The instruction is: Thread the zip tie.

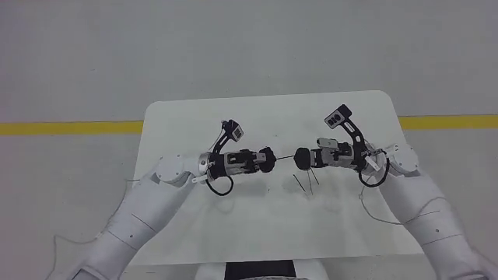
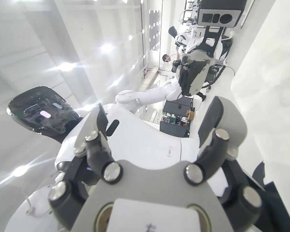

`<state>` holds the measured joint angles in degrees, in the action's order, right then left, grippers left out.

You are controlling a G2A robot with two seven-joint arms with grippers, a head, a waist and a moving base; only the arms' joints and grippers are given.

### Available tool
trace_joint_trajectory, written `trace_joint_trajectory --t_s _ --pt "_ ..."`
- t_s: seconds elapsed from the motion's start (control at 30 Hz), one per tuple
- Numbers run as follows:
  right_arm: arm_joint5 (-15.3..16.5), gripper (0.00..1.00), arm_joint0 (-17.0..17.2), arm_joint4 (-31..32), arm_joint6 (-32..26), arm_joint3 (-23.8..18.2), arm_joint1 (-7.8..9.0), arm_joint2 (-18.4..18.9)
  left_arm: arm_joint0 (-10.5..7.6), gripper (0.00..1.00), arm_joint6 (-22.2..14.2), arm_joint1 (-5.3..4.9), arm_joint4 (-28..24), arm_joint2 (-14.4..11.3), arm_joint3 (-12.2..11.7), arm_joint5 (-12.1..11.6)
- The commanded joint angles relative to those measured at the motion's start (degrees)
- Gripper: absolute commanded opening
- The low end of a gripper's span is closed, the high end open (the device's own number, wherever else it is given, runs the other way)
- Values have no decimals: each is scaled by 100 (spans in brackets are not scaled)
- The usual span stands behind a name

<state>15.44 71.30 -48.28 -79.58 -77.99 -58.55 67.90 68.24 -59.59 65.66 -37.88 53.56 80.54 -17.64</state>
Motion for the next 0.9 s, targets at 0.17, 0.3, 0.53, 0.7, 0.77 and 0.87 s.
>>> trace_joint_trajectory --t_s 0.17,0.3,0.53,0.7,0.77,0.87 --pt "-182 100 58 68 150 -23 -28 -93 0 0 0 0 -1 0 0 0" --pt "-207 100 13 40 80 80 -56 -164 0 0 0 0 -1 0 0 0" --pt "-250 45 -81 -135 -6 247 -106 -325 0 0 0 0 -1 0 0 0" --pt "-255 36 -174 -248 -6 359 -124 -425 0 0 0 0 -1 0 0 0" --pt "-241 32 -213 -248 -6 410 -130 -456 0 0 0 0 -1 0 0 0" --pt "-221 28 -261 -239 -6 483 -138 -505 0 0 0 0 -1 0 0 0"
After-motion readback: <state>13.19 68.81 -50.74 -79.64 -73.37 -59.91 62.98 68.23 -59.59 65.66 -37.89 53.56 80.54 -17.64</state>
